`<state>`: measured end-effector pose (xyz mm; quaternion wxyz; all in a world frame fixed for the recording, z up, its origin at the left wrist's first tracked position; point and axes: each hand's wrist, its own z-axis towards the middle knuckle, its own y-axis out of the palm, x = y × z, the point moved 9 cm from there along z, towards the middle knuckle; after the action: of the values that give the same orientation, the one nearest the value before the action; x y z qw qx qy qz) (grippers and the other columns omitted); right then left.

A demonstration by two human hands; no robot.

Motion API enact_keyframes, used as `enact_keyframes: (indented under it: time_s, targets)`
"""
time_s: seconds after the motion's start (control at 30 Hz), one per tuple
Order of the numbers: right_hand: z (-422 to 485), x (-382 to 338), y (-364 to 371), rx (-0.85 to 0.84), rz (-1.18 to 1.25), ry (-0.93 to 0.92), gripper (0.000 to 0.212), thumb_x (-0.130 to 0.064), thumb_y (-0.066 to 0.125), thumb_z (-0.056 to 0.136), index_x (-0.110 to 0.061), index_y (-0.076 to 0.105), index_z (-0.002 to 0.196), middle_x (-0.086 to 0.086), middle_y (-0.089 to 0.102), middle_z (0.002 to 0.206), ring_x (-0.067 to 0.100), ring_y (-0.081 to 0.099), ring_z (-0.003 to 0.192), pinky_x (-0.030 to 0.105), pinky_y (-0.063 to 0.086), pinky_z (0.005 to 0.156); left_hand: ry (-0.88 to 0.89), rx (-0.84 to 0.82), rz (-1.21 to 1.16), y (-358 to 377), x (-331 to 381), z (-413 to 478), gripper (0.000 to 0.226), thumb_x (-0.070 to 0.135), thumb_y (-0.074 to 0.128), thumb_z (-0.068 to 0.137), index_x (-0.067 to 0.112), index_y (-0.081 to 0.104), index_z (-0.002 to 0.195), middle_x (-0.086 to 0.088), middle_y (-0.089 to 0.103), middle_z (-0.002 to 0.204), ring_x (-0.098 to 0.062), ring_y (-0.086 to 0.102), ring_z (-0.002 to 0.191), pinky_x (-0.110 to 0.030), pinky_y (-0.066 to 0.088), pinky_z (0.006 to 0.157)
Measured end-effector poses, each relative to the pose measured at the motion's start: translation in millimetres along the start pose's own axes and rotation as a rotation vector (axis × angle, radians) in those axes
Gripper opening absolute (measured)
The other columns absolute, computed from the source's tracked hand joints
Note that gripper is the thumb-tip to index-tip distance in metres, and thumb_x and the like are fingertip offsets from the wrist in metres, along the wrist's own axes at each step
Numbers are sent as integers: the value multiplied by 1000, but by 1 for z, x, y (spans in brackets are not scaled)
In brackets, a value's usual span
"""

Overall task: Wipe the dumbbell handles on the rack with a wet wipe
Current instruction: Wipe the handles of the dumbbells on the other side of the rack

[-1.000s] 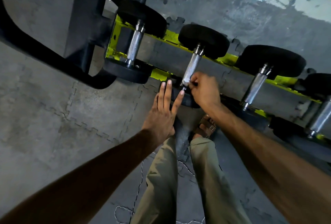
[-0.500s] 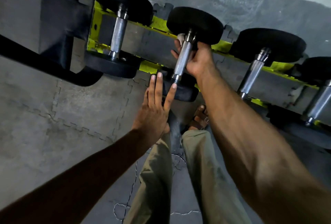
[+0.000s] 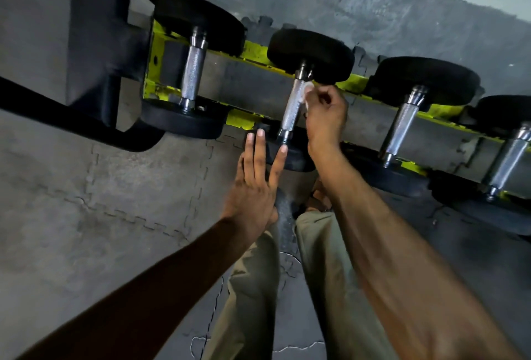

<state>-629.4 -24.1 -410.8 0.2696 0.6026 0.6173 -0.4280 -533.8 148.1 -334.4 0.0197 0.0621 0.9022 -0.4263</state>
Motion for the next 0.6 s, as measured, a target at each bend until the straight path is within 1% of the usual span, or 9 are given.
enact_keyframes:
  time_s: [0.07,0.13,0.23,0.3,0.37,0.43,0.47,0.53,0.6]
  targets:
    - [-15,-35,4,-67,-458,-381,17,-31,64,95,-15,60,93,3,62,97,18,59,80,34,48,67,6,-3,3,-1,-2,1,135,79,51,90,-1,-42,149,-45,-37,152,-60,-17,150,-57,17,127]
    - [-29,-59,16,-148,-798,-679,21,-35,54,101,-15,58,105,6,54,112,23,58,86,34,45,62,9,-16,-4,-1,-2,1,138,80,51,88,-1,-43,148,-45,-38,151,-60,-19,150,-57,17,127]
    - [-29,-71,24,-248,-932,-900,22,-30,53,102,-16,58,119,3,52,129,25,61,93,41,53,63,1,-5,5,-1,-2,1,139,82,52,86,0,-41,149,-45,-38,152,-60,-19,150,-58,18,128]
    - [-30,-70,30,-305,-958,-975,29,-26,52,100,-16,58,127,-2,50,142,26,63,97,41,56,66,-15,8,2,0,-3,2,140,84,52,85,1,-41,150,-44,-37,152,-59,-19,150,-57,18,128]
    - [-31,-67,37,-296,-1080,-1011,31,-27,50,100,-18,59,129,-7,50,146,26,67,86,35,55,58,-13,13,1,1,-3,3,141,85,52,84,1,-40,151,-44,-37,153,-59,-19,150,-57,16,128]
    - [-29,-67,49,-318,-1271,-1019,30,-24,51,98,-19,61,125,-8,54,142,26,69,76,32,49,51,-1,2,5,3,-2,3,141,84,53,84,1,-40,151,-45,-37,152,-60,-19,150,-59,16,128]
    - [-29,-69,57,-372,-1363,-985,27,-21,52,96,-18,63,121,-4,59,134,28,71,77,33,48,52,0,1,6,3,-2,3,141,84,53,84,1,-40,151,-44,-37,152,-60,-19,150,-58,16,128]
    - [-36,-65,76,-581,-1528,-884,23,-19,52,94,-14,66,112,4,65,116,32,70,88,34,45,59,-8,10,10,1,-2,4,142,83,54,84,1,-40,151,-44,-37,153,-59,-18,150,-57,16,127]
    - [-57,-53,90,-900,-1629,-794,25,-22,53,93,-14,68,112,9,68,110,33,68,99,35,41,67,-14,14,13,-1,-3,5,142,83,54,84,0,-40,150,-45,-36,153,-59,-17,151,-57,16,127]
